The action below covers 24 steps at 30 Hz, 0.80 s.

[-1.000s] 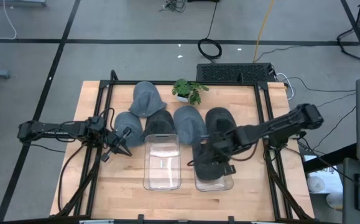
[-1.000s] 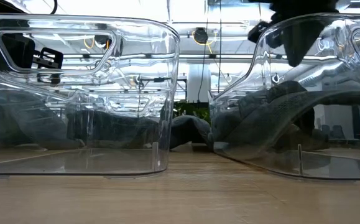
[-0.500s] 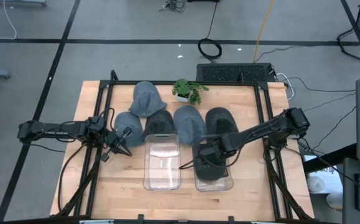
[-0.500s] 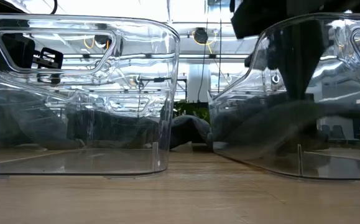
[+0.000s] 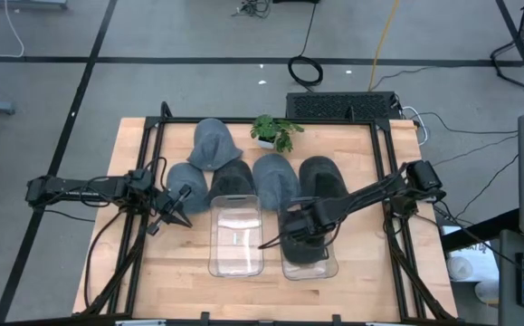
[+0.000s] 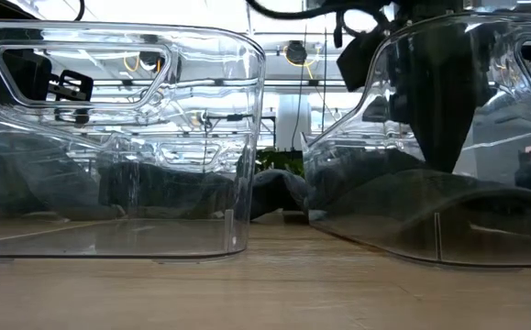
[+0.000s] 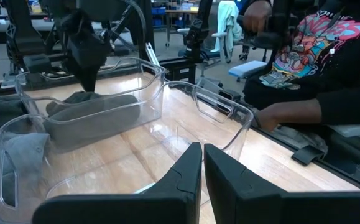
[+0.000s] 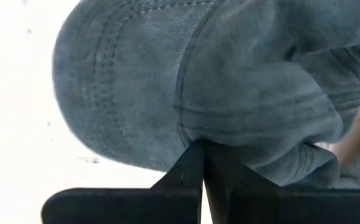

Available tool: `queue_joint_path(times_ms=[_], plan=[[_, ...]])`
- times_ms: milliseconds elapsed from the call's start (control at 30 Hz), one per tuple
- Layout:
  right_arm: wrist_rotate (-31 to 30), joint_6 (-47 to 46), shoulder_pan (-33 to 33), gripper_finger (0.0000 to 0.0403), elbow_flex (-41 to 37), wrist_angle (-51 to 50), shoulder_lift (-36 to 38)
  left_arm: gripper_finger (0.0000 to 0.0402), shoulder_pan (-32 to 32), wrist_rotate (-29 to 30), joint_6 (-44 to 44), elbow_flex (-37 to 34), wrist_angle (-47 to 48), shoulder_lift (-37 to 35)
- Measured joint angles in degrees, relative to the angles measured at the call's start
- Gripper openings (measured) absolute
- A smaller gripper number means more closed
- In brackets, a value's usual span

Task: Pick & Place hat
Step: Put the top black cap into the right transparent bin

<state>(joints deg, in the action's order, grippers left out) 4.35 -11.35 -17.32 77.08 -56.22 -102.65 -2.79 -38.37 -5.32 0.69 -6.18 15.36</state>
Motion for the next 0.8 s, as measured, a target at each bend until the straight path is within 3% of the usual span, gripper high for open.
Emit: queue_joint_path(times_ms=[267, 433, 633, 800], plan=[[-5.94, -1.49, -2.69, 0.0, 0.02, 3.55, 5.67, 0.0026, -0.01, -0.02, 0.0, 0.0, -0.02, 0.0], [-5.63, -0.86, -5.8, 0.0, 0.06, 5.77, 3.52, 0.0026, -0.02, -0.02, 0.0, 0.0, -0.04, 0.02], [-6.16, -0.13, -5.64, 0.0, 0.1, 5.66, -0.57, 0.0026, -0.02, 0.0, 0.0, 0.0, -0.05, 0.02], [-8.11, 0.48, -5.33, 0.0, 0.04, 5.04, 0.16, 0.0026, -0.02, 0.0, 0.0, 0.0, -0.25, 0.0]])
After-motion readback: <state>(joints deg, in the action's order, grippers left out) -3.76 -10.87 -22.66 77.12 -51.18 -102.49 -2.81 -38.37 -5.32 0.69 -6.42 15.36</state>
